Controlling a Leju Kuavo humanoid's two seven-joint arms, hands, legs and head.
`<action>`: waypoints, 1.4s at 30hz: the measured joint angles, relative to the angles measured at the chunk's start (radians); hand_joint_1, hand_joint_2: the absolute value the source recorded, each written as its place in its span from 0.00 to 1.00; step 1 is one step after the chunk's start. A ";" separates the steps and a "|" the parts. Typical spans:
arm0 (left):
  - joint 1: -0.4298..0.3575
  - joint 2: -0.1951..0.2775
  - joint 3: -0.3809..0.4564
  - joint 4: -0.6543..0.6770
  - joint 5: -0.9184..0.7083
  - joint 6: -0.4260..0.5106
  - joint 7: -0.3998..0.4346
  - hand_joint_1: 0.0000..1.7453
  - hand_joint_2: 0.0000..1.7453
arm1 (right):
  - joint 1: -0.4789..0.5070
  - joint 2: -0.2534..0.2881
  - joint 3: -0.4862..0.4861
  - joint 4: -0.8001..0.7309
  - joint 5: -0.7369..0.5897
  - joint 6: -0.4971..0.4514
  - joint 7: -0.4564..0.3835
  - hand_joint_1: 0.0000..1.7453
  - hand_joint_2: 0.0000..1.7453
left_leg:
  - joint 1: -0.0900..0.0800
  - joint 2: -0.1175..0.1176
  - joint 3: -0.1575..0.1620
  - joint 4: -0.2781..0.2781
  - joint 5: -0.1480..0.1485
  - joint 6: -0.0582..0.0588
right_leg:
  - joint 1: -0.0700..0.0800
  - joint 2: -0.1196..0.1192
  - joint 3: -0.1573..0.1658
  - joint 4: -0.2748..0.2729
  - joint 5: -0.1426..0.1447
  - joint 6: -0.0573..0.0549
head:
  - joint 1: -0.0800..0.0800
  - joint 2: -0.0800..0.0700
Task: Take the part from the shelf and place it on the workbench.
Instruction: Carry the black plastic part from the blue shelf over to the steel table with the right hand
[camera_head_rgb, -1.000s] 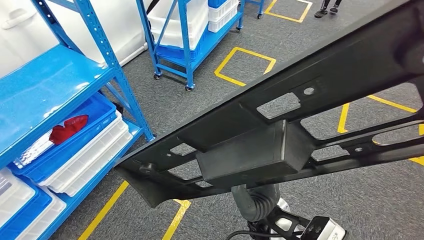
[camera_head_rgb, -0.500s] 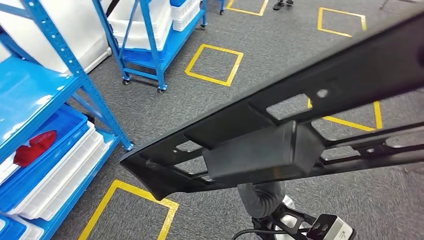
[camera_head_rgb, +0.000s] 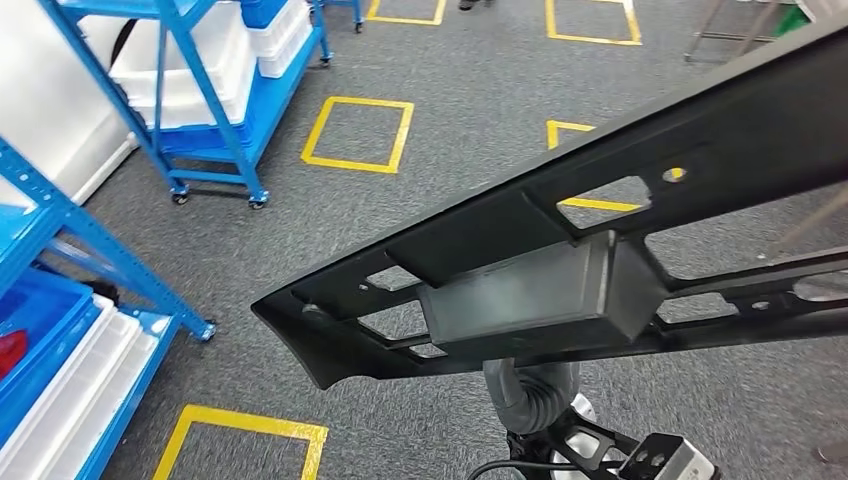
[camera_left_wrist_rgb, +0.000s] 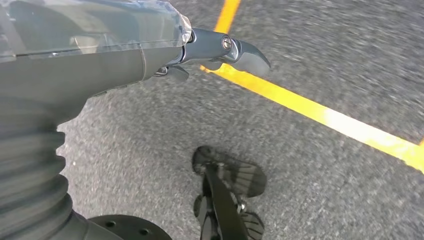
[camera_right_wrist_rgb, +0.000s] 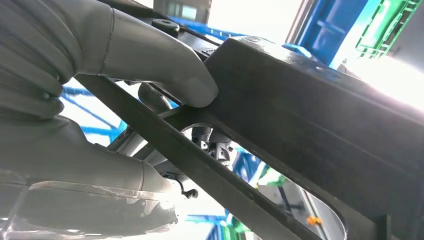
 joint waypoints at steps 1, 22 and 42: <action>0.000 0.001 0.000 0.000 0.002 -0.001 0.001 0.00 1.00 | 0.001 0.000 -0.002 -0.004 0.000 0.005 0.000 1.00 1.00 | 0.002 -0.023 0.023 -0.059 0.023 0.002 | 0.000 0.013 -0.002 0.006 -0.002 0.005 | 0.000 0.000; -0.010 0.000 -0.020 0.001 0.003 0.012 0.024 0.00 1.00 | 0.026 0.000 -0.036 -0.014 -0.009 -0.025 0.000 1.00 1.00 | -0.017 0.114 0.066 -0.112 0.008 0.014 | 0.009 -0.103 0.005 -0.017 0.000 0.003 | 0.000 0.000; -0.004 0.005 -0.021 0.002 0.029 0.007 0.034 0.00 1.00 | 0.009 -0.010 -0.032 0.016 0.001 -0.016 0.000 1.00 1.00 | -0.010 0.056 0.054 -0.126 0.037 0.049 | -0.006 -0.071 -0.151 0.284 -0.124 0.055 | 0.000 0.000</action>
